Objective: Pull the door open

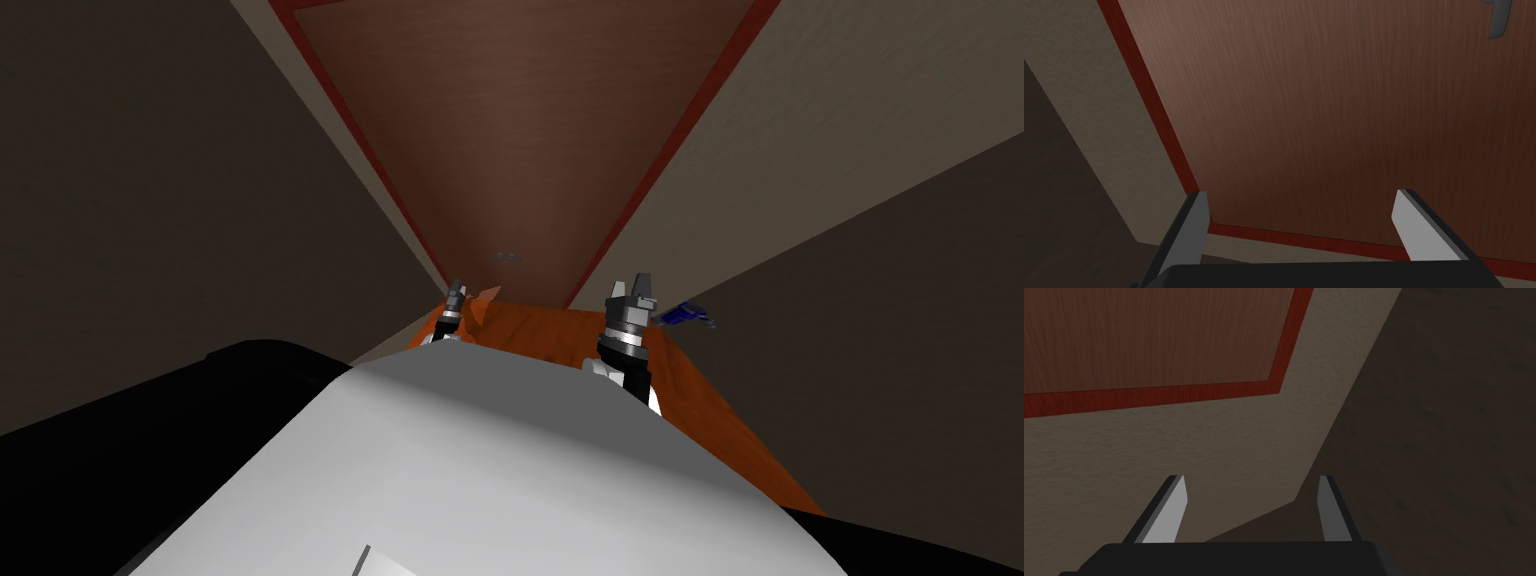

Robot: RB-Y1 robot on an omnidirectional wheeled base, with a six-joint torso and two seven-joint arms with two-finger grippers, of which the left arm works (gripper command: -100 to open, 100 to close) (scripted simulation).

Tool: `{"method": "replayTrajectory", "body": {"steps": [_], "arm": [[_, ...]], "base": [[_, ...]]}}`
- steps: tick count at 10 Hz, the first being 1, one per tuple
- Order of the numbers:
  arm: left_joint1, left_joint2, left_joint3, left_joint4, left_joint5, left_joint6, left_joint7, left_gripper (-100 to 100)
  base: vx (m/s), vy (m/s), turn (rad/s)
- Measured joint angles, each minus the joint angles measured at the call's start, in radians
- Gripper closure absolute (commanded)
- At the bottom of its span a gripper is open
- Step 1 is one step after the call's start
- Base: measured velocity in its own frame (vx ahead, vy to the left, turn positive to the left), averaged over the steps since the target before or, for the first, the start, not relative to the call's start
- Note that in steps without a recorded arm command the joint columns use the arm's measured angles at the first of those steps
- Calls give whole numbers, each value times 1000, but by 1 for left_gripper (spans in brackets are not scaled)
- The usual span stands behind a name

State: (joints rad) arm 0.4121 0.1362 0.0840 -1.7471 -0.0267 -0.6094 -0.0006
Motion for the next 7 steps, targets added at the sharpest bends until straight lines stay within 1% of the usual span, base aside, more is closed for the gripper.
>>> {"method": "replayTrajectory", "body": {"steps": [1,4,5,7], "arm": [[-2,6,2,17,5,-3,7,-100],[-28,18,6,96,16,-24,23,-100],[-28,23,7,115,20,-31,29,-100],[-45,31,10,168,27,-45,41,-100]], "base": [[105,-14,-49],[96,-3,-40],[99,-10,-47],[105,-4,-48]]}}
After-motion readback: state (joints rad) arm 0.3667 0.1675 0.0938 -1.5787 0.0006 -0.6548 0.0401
